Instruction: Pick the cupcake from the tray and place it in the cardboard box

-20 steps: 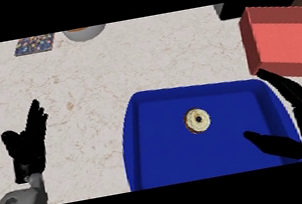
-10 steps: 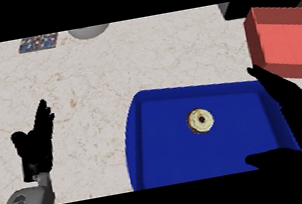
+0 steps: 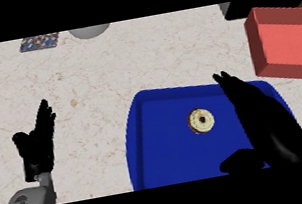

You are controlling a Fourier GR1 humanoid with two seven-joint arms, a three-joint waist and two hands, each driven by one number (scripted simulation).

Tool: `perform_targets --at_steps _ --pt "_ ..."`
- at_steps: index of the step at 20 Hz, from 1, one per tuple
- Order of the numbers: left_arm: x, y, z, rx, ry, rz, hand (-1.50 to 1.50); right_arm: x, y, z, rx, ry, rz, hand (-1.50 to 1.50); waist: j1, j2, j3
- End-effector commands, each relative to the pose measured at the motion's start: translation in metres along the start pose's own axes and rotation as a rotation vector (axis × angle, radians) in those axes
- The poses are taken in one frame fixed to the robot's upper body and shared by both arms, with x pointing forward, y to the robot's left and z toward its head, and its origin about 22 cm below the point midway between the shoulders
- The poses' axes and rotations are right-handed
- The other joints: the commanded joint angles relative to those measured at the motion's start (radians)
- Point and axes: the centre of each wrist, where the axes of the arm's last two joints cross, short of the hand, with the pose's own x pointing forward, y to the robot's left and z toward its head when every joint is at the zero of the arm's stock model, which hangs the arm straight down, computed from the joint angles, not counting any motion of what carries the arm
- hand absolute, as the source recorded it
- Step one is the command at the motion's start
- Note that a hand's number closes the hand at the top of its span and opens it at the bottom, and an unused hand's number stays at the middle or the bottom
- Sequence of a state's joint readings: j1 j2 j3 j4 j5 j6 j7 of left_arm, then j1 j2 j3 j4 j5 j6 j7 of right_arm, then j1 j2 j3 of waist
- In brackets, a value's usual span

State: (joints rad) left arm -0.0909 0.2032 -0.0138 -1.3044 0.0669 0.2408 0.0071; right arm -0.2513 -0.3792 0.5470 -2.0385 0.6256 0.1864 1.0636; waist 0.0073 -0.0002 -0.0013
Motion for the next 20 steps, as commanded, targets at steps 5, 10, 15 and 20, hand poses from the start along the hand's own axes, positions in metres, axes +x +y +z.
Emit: perform_targets --at_steps 5,10,15,20 --pt "0.009 0.009 -0.011 0.022 -0.011 -0.008 0.00 0.030 0.015 -0.011 0.097 0.131 0.048 -1.50 -0.005 0.000 0.001" --pt "-0.007 -0.002 0.009 -0.002 0.012 -0.003 0.00 0.049 0.033 -0.008 0.077 0.156 0.036 -1.50 -0.003 -0.002 0.001" --pt "0.000 -0.001 -0.002 0.020 0.007 0.006 0.00 0.061 0.053 -0.014 0.086 0.194 0.074 -1.50 -0.004 0.000 0.000" --pt "-0.004 -0.007 0.008 0.011 0.013 0.002 0.00 0.054 0.035 -0.025 0.102 0.225 0.083 -1.50 -0.006 -0.001 0.001"
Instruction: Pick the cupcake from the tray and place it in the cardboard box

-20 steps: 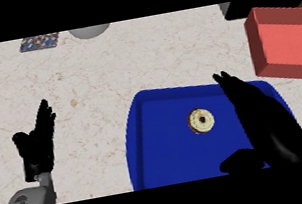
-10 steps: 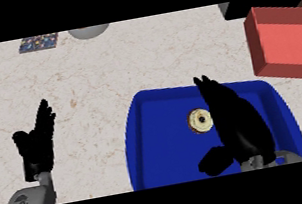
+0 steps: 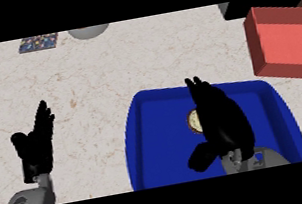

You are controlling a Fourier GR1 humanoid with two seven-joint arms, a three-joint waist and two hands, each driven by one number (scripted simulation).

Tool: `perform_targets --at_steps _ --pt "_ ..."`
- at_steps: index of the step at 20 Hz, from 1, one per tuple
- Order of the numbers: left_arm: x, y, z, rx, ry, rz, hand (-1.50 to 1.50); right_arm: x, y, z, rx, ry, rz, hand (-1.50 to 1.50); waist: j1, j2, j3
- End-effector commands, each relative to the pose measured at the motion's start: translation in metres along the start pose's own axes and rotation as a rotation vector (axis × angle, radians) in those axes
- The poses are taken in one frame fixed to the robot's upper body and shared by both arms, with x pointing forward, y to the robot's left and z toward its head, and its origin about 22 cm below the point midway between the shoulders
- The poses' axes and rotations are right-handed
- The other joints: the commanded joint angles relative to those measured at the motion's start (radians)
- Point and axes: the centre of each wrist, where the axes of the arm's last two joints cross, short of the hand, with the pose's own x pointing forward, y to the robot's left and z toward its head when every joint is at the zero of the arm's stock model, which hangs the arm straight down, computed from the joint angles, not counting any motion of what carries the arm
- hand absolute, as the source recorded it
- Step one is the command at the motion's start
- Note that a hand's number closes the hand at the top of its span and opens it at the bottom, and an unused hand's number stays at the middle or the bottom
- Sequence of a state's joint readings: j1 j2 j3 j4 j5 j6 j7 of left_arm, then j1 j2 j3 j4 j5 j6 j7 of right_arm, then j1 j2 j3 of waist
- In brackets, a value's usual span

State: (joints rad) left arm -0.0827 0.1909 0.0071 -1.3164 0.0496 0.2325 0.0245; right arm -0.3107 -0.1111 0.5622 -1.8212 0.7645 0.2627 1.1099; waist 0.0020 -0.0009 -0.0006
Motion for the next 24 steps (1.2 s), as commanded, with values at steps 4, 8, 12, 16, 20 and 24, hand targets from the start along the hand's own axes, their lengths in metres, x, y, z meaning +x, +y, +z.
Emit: perform_targets --at_steps 4,8,12,16,20,24 --pt "0.005 0.008 0.006 -0.003 -0.009 -0.014 0.00 0.002 -0.001 -0.015 0.030 0.182 0.057 -1.50 0.002 -0.001 0.000" --pt "-0.013 0.000 0.003 0.011 -0.012 -0.008 0.00 0.016 0.008 -0.015 0.031 0.203 0.055 -1.50 -0.002 0.001 0.000" --pt "0.010 -0.001 0.014 -0.004 -0.008 0.001 0.00 0.000 0.005 -0.034 0.054 0.218 0.074 -1.50 0.003 -0.001 0.001" --pt "-0.001 0.001 0.002 -0.004 -0.008 -0.009 0.00 0.020 0.010 -0.032 0.045 0.240 0.101 -1.50 0.004 0.000 0.000" --pt "0.012 -0.006 -0.009 0.004 -0.004 -0.007 0.00 -0.004 0.020 -0.046 0.071 0.233 0.119 -1.50 -0.001 0.001 0.001" --pt "0.008 0.009 -0.007 0.004 -0.012 0.002 0.00 -0.003 0.035 -0.060 0.068 0.241 0.120 -1.50 0.004 0.001 0.001"
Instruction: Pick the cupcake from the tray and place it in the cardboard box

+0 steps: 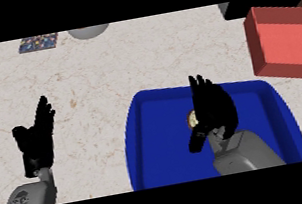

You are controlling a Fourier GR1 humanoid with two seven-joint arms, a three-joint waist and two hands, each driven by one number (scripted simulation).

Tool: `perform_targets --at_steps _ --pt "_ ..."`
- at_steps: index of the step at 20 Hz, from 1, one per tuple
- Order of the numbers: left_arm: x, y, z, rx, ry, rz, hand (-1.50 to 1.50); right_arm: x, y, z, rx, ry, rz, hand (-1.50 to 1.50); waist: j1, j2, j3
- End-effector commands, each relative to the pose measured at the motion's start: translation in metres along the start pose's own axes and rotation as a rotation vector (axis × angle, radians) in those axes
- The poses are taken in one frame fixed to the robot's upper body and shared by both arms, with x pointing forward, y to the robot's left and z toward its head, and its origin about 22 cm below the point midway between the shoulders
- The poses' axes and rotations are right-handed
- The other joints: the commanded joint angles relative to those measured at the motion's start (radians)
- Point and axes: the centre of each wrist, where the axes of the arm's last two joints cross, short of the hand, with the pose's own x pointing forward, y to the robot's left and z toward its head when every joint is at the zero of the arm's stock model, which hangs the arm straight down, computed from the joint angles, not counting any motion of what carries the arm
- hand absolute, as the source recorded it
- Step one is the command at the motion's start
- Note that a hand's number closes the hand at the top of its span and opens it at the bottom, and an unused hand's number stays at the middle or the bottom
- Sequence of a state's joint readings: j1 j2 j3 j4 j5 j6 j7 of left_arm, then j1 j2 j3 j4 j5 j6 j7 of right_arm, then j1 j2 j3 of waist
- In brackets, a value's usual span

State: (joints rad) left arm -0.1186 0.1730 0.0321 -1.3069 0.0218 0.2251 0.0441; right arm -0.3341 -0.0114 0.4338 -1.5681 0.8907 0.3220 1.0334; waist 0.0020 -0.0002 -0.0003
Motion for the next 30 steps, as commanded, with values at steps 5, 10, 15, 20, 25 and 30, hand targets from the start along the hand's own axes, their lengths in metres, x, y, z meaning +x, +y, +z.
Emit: perform_targets --at_steps 5,10,15,20,25,30 --pt "-0.018 0.002 -0.003 -0.015 0.006 0.013 0.00 0.001 0.017 -0.004 0.023 0.095 0.024 -1.50 -0.002 0.001 0.000" --pt "-0.002 0.020 0.009 0.001 0.006 0.014 0.00 -0.015 0.032 -0.019 0.027 0.090 0.031 -1.50 0.001 0.000 0.000" --pt "0.006 0.007 0.003 -0.002 0.007 0.001 0.00 -0.017 0.021 -0.031 0.033 0.090 0.027 -1.50 0.000 0.000 0.000" --pt "0.013 0.001 0.002 -0.014 0.010 -0.003 0.00 -0.007 0.050 -0.028 0.032 0.078 0.024 -1.50 0.001 0.000 0.000" --pt "-0.004 0.006 0.021 -0.004 -0.003 0.006 0.00 -0.008 0.057 -0.042 -0.058 -0.050 0.051 1.50 0.007 0.000 0.001" --pt "-0.003 -0.020 0.023 -0.003 -0.011 -0.012 0.00 -0.038 0.050 -0.034 -0.072 -0.126 0.115 1.50 -0.002 -0.002 0.001"
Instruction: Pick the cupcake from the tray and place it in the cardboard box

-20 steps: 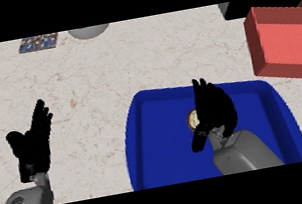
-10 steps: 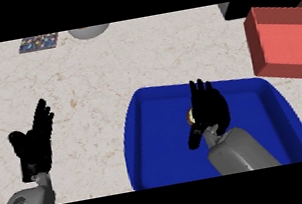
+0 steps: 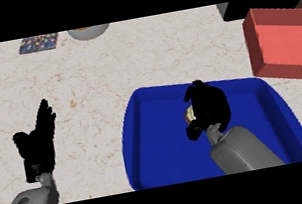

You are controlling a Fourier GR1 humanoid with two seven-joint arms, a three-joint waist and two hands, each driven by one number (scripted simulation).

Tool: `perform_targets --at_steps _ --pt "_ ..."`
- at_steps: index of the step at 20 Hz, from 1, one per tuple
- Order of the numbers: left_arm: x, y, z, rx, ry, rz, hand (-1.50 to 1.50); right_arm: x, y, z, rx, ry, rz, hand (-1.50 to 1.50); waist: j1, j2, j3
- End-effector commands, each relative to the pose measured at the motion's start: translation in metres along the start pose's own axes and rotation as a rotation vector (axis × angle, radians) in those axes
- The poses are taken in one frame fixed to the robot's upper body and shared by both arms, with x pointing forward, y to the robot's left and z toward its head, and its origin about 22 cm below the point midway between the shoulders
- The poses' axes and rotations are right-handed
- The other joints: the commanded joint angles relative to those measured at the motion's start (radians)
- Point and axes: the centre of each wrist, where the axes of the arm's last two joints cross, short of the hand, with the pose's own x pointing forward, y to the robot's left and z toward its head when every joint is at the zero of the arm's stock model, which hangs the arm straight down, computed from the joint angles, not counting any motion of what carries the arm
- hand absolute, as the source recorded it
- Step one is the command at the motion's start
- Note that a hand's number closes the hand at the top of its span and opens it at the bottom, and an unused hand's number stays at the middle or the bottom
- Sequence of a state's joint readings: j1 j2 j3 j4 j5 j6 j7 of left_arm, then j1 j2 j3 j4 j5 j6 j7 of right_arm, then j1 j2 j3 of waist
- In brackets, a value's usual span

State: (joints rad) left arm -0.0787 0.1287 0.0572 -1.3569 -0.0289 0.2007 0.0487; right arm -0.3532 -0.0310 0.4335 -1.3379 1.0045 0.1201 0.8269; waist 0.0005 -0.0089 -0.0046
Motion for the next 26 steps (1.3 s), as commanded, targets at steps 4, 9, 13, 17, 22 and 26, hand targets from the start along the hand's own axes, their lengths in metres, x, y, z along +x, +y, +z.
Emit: perform_targets --at_steps 4,9,13,17,22,26 --pt "-0.009 0.012 0.005 0.051 0.021 -0.003 0.00 -0.106 0.014 0.037 0.159 -0.351 0.169 1.50 -0.049 -0.003 0.005" --pt "-0.010 0.012 0.014 0.025 0.017 -0.001 0.00 -0.189 -0.019 0.062 0.147 -0.484 0.223 1.50 -0.039 0.000 0.005" --pt "-0.005 0.018 0.000 0.031 0.014 0.011 0.00 -0.237 -0.035 0.077 0.054 -0.548 0.217 1.50 -0.029 0.005 0.005" --pt "0.000 0.018 0.005 0.018 0.020 0.007 0.00 -0.244 -0.089 0.096 -0.035 -0.592 0.196 1.50 -0.028 0.003 0.004" --pt "-0.006 0.022 0.013 0.042 0.024 -0.007 0.00 -0.237 -0.127 0.127 -0.167 -0.636 0.093 1.50 -0.032 0.001 0.003" --pt "-0.008 0.010 0.008 0.033 0.011 -0.004 0.00 -0.252 -0.175 0.139 -0.255 -0.610 0.018 1.50 -0.039 0.002 0.004"
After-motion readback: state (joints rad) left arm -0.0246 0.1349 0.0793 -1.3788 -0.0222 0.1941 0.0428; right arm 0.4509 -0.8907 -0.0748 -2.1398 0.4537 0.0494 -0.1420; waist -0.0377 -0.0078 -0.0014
